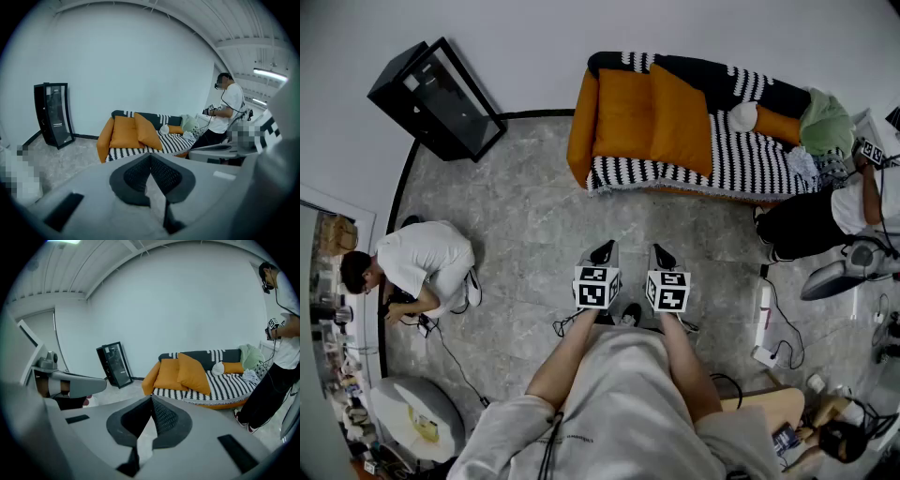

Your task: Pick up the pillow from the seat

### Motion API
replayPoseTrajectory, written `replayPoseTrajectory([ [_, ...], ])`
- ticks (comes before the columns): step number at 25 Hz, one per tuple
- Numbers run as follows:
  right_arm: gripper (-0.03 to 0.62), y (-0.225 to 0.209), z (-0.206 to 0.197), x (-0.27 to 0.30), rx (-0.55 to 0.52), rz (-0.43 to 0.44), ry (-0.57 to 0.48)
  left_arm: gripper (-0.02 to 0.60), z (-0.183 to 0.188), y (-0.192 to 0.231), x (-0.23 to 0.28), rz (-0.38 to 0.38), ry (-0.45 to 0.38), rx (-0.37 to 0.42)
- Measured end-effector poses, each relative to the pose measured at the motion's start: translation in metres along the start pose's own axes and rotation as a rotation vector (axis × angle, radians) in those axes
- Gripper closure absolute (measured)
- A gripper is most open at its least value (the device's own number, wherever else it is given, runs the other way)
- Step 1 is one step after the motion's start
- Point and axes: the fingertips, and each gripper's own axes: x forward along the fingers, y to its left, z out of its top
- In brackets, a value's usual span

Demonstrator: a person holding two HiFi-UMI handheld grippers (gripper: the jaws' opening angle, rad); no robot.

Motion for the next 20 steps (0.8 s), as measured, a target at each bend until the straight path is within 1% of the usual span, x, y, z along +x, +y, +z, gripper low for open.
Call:
replayPoseTrajectory([
  [3,0.589,-0.006,-0.002,-0.002,-0.001,-0.009,0.008,0.572,0.001,-0.005,0.003,-0.008,0.002,0.006],
  [7,0.588,-0.006,0.001,-0.002,-0.007,-0.017,0.003,0.572,0.005,-0.001,0.003,-0.004,0.001,-0.021],
  [13,0.588,-0.017,0.001,0.006,0.032,-0.024,-0.003,0.572,0.005,-0.003,0.014,-0.006,0.003,-0.035],
  [16,0.588,-0.024,0.005,0.014,0.028,-0.032,0.003,0.572,0.008,0.003,0.024,-0.008,0.007,-0.049],
  [20,0.588,-0.028,0.017,0.026,0.020,-0.043,0.007,0.572,0.020,0.015,0.036,-0.007,0.001,-0.067],
])
